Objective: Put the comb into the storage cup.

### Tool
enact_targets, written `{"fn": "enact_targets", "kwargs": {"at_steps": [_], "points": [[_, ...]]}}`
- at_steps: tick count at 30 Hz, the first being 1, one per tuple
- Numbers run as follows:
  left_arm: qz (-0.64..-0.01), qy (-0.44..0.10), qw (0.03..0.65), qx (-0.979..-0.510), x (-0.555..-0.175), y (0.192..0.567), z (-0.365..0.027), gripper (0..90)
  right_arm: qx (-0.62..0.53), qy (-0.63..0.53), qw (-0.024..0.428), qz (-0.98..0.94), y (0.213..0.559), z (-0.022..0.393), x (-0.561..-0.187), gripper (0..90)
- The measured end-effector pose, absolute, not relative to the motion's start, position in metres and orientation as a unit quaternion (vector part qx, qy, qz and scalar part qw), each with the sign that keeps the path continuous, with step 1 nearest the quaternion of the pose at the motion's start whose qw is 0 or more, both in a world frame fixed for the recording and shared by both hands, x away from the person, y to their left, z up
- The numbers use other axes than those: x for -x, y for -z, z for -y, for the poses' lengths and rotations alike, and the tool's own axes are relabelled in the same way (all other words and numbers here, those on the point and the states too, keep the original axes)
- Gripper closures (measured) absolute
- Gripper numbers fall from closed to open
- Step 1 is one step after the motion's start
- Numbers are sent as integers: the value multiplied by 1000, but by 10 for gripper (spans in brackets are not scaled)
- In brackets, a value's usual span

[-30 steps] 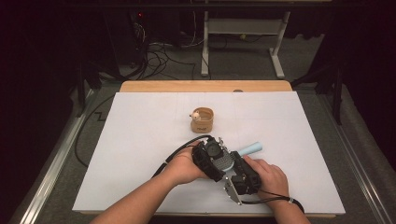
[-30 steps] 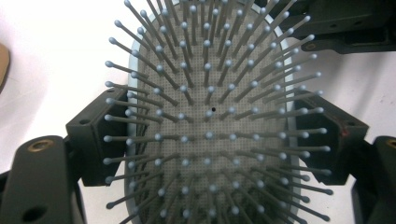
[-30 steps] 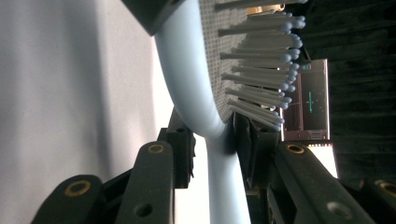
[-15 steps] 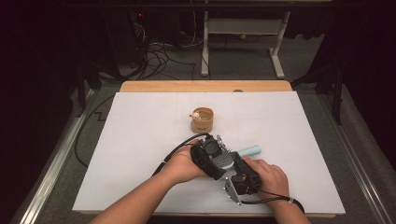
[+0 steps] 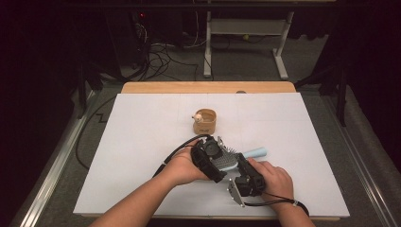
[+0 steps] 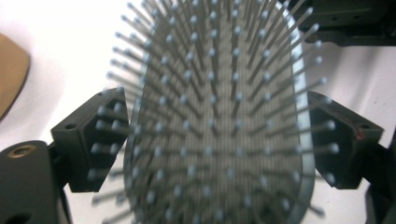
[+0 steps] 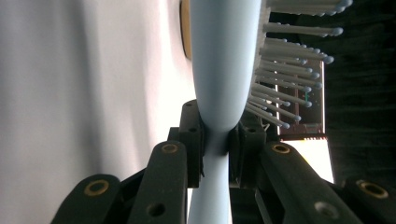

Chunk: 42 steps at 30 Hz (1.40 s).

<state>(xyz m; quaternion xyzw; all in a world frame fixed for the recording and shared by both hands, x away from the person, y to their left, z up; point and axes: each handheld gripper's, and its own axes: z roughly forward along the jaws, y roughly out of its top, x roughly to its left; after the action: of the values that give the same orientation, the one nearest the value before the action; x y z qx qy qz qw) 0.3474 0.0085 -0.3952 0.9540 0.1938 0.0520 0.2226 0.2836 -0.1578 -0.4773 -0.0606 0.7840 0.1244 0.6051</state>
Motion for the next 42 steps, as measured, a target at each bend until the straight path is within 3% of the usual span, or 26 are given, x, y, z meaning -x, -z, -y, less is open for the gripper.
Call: {"fn": "enact_targets", "kwargs": {"at_steps": [9, 20, 42], "points": [[-198, -61, 242, -948, -345, 391, -23, 75, 52, -115, 605, -786, 477, 162, -286, 784], [-197, -69, 245, -947, -344, 392, -48, 58, 43, -107, 601, -791, 480, 168, -290, 784], [-268, -61, 257, -927, -352, 419, -107, 13, 33, -94, 603, -791, 481, 174, -292, 784]]}}
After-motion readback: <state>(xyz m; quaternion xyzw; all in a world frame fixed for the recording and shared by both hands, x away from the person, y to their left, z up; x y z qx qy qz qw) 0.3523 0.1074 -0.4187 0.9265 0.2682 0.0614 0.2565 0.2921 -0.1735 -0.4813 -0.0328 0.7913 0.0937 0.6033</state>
